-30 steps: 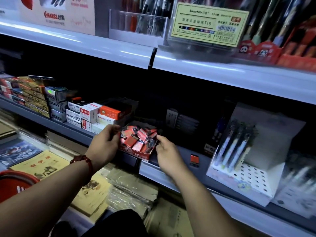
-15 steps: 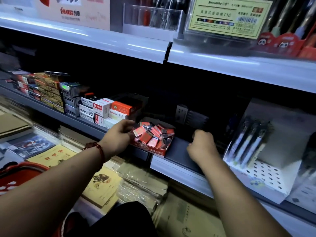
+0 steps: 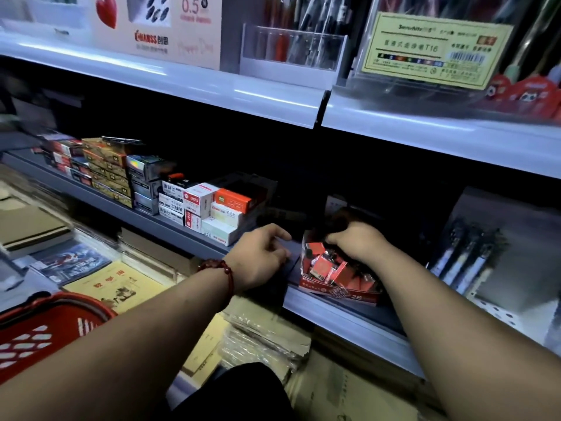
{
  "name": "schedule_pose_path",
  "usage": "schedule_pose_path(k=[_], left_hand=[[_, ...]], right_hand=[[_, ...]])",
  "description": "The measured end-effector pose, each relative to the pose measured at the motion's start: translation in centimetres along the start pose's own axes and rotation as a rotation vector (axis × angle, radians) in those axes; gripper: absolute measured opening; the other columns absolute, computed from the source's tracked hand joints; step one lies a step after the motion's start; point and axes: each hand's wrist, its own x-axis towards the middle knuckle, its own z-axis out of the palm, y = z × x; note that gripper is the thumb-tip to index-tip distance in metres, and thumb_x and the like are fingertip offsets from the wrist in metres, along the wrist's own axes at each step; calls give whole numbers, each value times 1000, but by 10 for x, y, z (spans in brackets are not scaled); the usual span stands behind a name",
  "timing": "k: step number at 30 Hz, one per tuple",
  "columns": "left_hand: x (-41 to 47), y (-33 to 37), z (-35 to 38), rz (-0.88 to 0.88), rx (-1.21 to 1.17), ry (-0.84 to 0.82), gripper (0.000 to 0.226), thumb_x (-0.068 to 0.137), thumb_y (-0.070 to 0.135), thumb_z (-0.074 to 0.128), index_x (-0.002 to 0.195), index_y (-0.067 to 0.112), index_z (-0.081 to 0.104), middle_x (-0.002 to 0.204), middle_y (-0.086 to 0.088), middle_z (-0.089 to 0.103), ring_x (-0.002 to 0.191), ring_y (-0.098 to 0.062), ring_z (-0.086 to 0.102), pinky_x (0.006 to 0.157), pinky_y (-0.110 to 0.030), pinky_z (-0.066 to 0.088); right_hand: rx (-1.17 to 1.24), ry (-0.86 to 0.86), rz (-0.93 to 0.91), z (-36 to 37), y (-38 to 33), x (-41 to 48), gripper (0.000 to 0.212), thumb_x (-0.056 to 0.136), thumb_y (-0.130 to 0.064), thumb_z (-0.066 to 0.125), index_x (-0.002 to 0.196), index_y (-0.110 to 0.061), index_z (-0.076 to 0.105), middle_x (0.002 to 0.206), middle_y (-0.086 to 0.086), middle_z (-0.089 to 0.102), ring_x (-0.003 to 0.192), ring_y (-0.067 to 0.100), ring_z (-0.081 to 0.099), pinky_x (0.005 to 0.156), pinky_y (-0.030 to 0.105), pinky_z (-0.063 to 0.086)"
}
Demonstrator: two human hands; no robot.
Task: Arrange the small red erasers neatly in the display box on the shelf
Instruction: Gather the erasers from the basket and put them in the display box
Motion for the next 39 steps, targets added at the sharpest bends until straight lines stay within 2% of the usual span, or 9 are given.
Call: schedule_pose_path(k=[4, 9, 11, 14, 19, 23, 26, 31, 39], left_hand=[[-10, -1, -30, 9, 102, 37, 20, 96, 18, 66, 114, 26, 63, 98, 1, 73, 94, -17, 69, 89, -34, 57], [-34, -5, -65, -23, 235, 91, 23, 93, 14, 67, 115, 18, 63, 101, -1, 72, 95, -21, 69, 81, -28, 54], [-48, -10, -80, -55, 257, 96, 27, 90, 14, 70, 115, 17, 62, 102, -1, 72, 95, -22, 70, 83, -32, 57], [-72, -18, -106, -75, 317, 126, 31, 88, 20, 73, 116, 18, 62, 107, -1, 72, 96, -20, 70, 87, -35, 58], [-106, -35, -155, -108, 369, 187, 42, 86, 24, 79, 125, 15, 63, 113, -2, 70, 103, -17, 65, 83, -22, 45], [-136, -66, -200, -189, 439, 177, 53, 84, 31, 80, 131, 17, 59, 121, 0, 66, 114, -20, 64, 89, -26, 48], [-162, -101, -237, -288, 451, 225, 55, 84, 33, 81, 131, 16, 59, 120, 1, 66, 115, -20, 64, 97, -31, 51], [-212, -176, -282, -475, 473, 279, 56, 83, 33, 82, 131, 12, 61, 128, -7, 67, 120, -24, 63, 100, -34, 50], [-267, -311, -287, -744, 439, 160, 56, 82, 30, 84, 129, 9, 61, 128, -9, 68, 119, -26, 63, 97, -28, 47]], right_hand=[[-10, 100, -59, -5, 3, -12, 33, 95, -24, 65, 124, -11, 69, 124, 16, 69, 115, 32, 63, 87, 26, 44], [-37, 147, -358, 0, -28, -43, 32, 90, -14, 66, 122, -14, 68, 124, 8, 69, 117, 25, 62, 98, 28, 45], [-74, 129, -468, 9, -47, -57, 32, 88, -14, 67, 120, -16, 66, 122, 7, 68, 116, 25, 62, 96, 28, 44], [-111, 53, -551, 32, -79, -75, 40, 90, -19, 67, 128, -14, 59, 126, 9, 64, 118, 26, 59, 96, 30, 44], [-148, -63, -628, 81, -132, -96, 51, 90, -28, 69, 136, -13, 53, 134, 12, 62, 124, 30, 58, 100, 36, 47], [-192, -150, -731, 129, -180, -112, 54, 93, -31, 67, 142, -17, 47, 145, 10, 53, 130, 29, 52, 101, 38, 46], [-201, -215, -801, 175, -216, -124, 56, 92, -35, 67, 142, -20, 46, 145, 7, 51, 127, 27, 53, 99, 37, 48], [-210, -392, -897, 261, -265, -140, 57, 85, -31, 74, 136, -15, 54, 138, 13, 58, 128, 29, 54, 98, 30, 42], [-433, -791, -883, 404, -286, -145, 74, 82, -28, 82, 146, -15, 48, 147, 12, 52, 133, 27, 51, 103, 27, 41]])
